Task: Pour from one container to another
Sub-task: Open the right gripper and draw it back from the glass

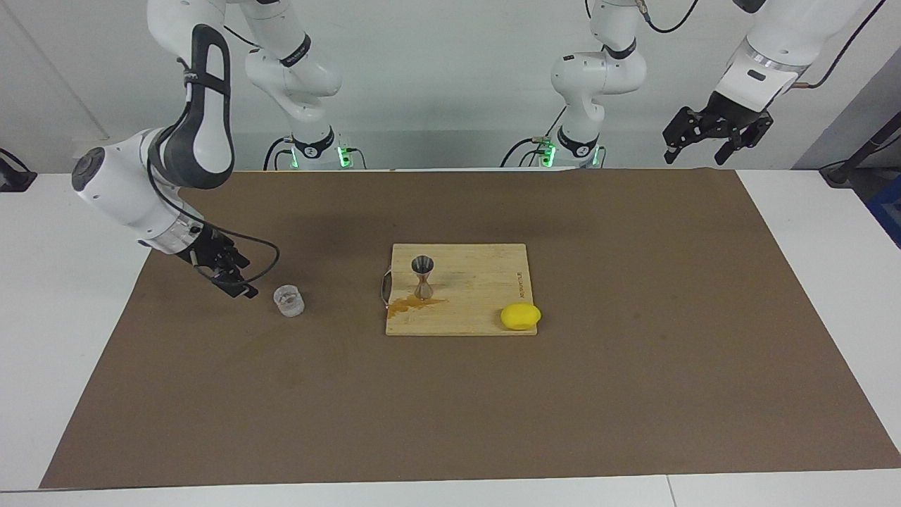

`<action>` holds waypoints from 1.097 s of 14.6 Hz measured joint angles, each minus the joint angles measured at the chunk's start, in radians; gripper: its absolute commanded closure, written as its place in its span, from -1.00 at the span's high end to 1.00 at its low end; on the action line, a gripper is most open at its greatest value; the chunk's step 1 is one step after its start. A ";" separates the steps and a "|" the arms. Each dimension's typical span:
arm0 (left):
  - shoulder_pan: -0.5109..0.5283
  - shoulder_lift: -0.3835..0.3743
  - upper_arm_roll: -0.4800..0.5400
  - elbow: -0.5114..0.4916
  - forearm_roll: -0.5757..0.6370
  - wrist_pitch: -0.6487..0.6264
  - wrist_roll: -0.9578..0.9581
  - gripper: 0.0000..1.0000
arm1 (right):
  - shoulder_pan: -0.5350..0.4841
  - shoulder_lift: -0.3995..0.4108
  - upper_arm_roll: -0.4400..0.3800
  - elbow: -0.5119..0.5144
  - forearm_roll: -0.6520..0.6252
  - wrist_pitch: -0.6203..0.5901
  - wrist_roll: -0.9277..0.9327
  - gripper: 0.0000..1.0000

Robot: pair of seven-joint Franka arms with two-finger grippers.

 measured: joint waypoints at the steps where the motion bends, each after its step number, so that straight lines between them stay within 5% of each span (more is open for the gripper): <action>1: 0.002 0.000 0.001 0.000 0.000 0.000 0.000 1.00 | 0.027 -0.011 0.001 0.000 -0.046 0.000 -0.011 1.00; 10: 0.009 0.000 0.007 0.000 0.001 -0.001 0.000 1.00 | 0.135 -0.086 0.005 0.027 -0.284 -0.011 -0.437 1.00; 16: 0.009 0.000 0.007 0.000 0.007 -0.001 0.000 1.00 | 0.132 -0.110 0.004 0.195 -0.291 -0.163 -0.535 1.00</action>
